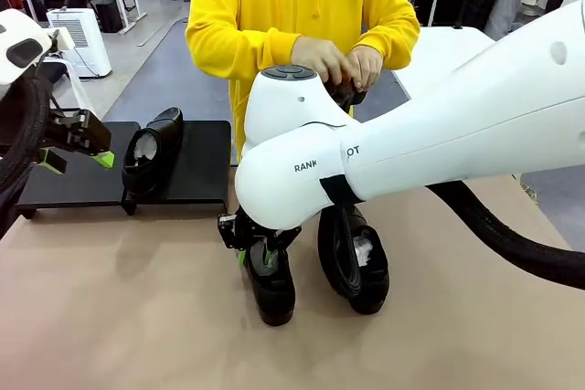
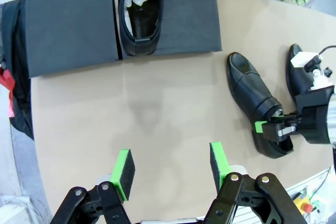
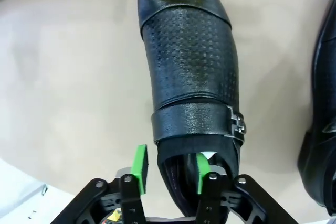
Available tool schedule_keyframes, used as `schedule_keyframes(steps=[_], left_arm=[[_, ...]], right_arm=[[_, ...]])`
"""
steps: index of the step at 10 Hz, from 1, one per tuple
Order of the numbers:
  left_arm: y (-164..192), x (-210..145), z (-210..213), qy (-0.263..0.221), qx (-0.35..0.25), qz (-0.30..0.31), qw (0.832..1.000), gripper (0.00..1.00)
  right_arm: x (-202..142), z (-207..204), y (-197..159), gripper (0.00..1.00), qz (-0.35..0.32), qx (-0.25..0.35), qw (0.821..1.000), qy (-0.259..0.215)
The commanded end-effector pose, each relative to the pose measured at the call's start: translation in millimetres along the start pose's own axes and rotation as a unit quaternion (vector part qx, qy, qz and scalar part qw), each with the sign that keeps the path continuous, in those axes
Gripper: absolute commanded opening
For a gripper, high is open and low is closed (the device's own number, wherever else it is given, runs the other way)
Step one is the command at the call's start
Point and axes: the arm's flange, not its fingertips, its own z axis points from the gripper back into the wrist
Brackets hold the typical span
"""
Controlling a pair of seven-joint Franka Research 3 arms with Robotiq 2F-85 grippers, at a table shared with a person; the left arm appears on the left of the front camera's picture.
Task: Organize the shoes by placing them on the stand.
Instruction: Pick up one Shoe and place it in the middle of the table.
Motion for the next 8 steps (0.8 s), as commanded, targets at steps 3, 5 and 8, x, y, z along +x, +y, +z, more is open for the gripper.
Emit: schedule_keyframes(steps=[3, 5, 8], left_arm=[[1, 0, 1, -0.002, -0.003, 0.001, 1.000, 0.75], [1, 0, 1, -0.002, -0.003, 0.001, 1.000, 0.75], [1, 0, 1, -0.002, -0.003, 0.001, 1.000, 0.75]], right_arm=[[-18, 19, 1, 1.00, 0.012, 0.031, 0.999, 0.004], [-33, 28, -2, 1.00, 0.069, 0.020, 0.997, 0.031], [-12, 18, 11, 1.00, 0.005, 0.023, 1.000, 0.002]])
